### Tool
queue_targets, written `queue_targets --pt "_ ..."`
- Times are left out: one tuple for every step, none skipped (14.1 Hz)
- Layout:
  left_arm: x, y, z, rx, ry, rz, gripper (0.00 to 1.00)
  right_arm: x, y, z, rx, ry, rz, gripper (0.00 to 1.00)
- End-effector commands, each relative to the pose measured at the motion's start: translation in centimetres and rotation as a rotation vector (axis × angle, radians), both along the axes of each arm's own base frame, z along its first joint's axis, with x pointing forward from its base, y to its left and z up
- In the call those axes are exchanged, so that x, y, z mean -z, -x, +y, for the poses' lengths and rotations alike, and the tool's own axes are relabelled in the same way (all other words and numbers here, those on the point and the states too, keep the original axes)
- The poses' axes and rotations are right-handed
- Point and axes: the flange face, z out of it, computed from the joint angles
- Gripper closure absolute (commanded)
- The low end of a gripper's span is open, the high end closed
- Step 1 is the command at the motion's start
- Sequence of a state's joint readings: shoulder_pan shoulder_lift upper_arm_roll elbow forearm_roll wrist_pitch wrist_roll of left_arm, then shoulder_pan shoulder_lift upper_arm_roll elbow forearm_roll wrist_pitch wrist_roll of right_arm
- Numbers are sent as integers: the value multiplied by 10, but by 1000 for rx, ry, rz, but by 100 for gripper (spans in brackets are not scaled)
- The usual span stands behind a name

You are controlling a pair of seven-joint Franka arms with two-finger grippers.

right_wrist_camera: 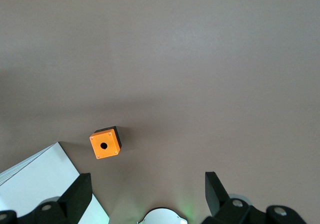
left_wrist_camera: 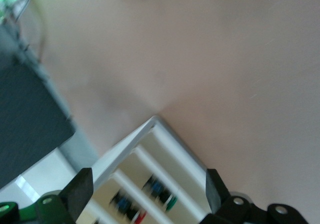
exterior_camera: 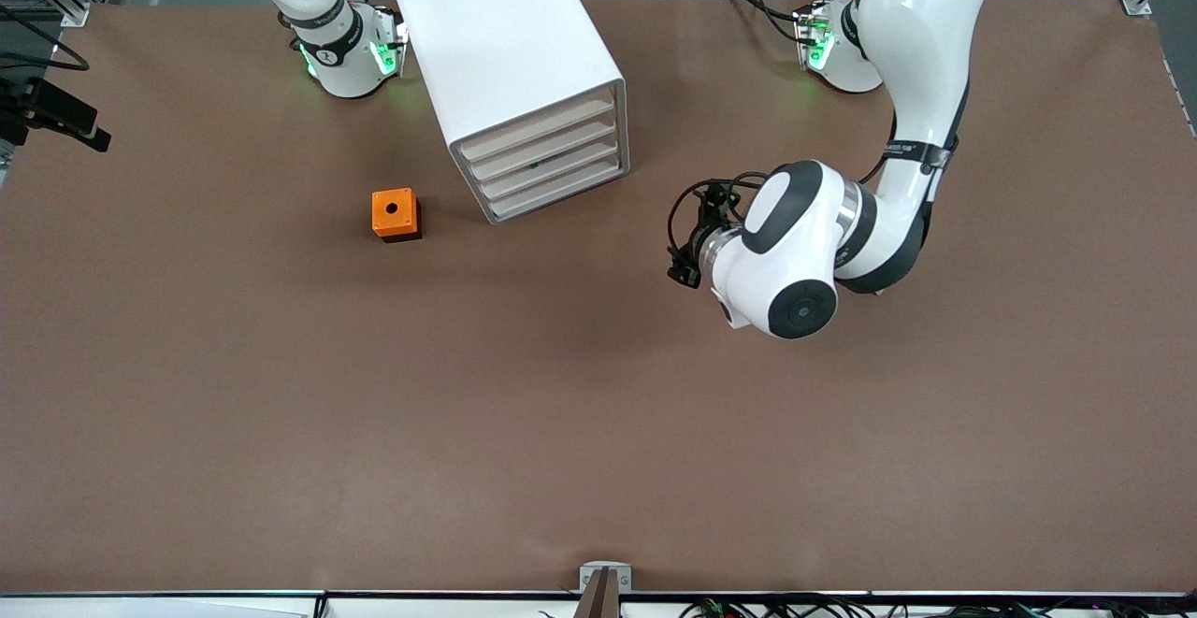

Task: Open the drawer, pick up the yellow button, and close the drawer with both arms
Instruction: 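Move the left gripper toward the white cabinet's drawer handle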

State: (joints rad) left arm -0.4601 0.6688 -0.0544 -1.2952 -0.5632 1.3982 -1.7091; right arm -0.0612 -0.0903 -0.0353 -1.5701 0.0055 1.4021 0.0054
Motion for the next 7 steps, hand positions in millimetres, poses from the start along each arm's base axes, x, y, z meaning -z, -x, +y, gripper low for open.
queue_targets --pt "2 7 -10 -46 8 127 1 -1 6 -2 -8 5 -1 0" --pt "4 9 -14 -95 -25 177 1 -1 6 -3 -6 5 -1 0" --pt "7 13 -19 -144 -52 235 1 -1 6 -3 -6 5 -1 0" --pt "9 18 -25 -169 -72 287 1 -5 5 -2 -9 4 -10 0" --pt "15 25 -33 -190 -102 352 1 -7 3 -2 -23 4 -16 0" --pt "21 29 -38 -215 -119 416 1 -11 3 -4 -47 4 -25 0" --pt "28 30 -41 -251 -143 471 1 -13 3 -4 -51 3 -29 0"
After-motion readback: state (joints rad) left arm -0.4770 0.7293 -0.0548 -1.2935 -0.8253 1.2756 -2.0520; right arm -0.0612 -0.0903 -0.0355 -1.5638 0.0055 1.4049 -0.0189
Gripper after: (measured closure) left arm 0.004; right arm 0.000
